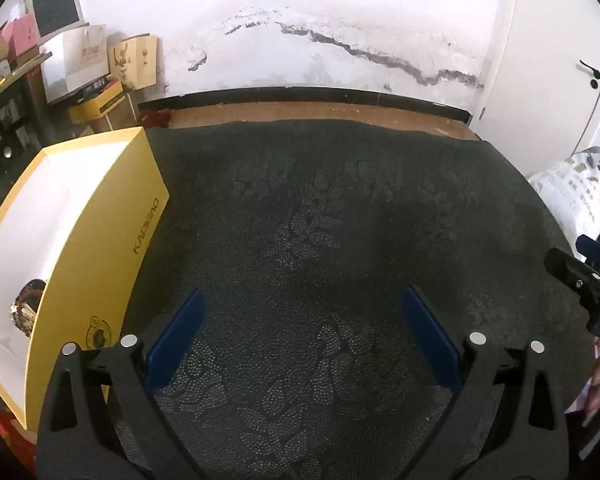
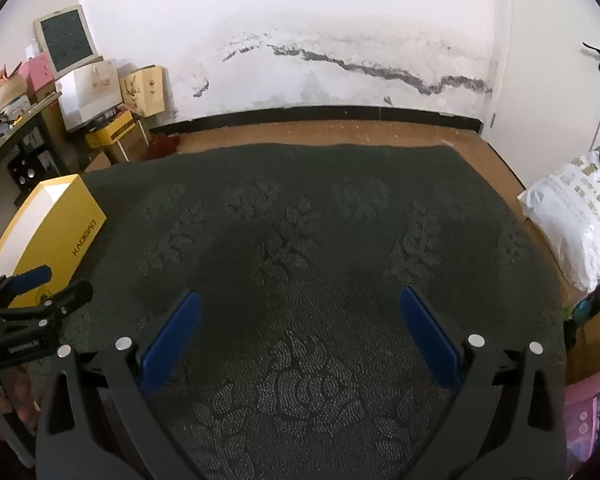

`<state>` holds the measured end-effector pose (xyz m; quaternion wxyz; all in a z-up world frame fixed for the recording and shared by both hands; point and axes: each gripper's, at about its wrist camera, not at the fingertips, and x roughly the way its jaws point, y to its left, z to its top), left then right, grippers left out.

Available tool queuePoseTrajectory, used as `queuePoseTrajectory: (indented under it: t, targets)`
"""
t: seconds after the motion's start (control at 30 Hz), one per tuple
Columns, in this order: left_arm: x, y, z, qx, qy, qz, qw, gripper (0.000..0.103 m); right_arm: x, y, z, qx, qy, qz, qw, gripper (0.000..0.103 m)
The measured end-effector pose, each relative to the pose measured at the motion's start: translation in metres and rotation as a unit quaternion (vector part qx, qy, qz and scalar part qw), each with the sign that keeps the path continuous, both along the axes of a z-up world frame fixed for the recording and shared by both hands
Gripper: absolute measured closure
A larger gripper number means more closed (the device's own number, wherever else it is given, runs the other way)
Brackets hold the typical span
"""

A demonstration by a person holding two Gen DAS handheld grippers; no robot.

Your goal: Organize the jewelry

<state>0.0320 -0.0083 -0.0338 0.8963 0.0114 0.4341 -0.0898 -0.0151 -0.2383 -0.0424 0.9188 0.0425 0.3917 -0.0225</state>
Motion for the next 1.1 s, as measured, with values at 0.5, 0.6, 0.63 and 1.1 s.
queuePoseTrajectory:
  t: [0.5, 0.6, 0.63, 1.1]
  targets:
    - [0.000, 0.005, 0.000, -0.004, 0.009, 0.004, 0.9999, 0.008, -0.001, 0.002, -0.010, 0.008, 0.014, -0.006, 1.000, 0.007]
    - [-0.001, 0.008, 0.000, -0.006, 0.012, 0.007, 0.9999, 0.008, -0.001, 0.005, -0.010, 0.004, 0.013, -0.003, 1.000, 0.007]
    - [-0.001, 0.010, 0.000, -0.007, 0.012, 0.009, 0.9999, 0.008, 0.000, 0.006, -0.010, 0.003, 0.014, -0.002, 1.000, 0.007]
    - [-0.001, 0.017, -0.001, -0.009, 0.017, 0.014, 0.9997, 0.008, 0.001, 0.010, -0.011, 0.000, 0.016, 0.002, 1.000, 0.007]
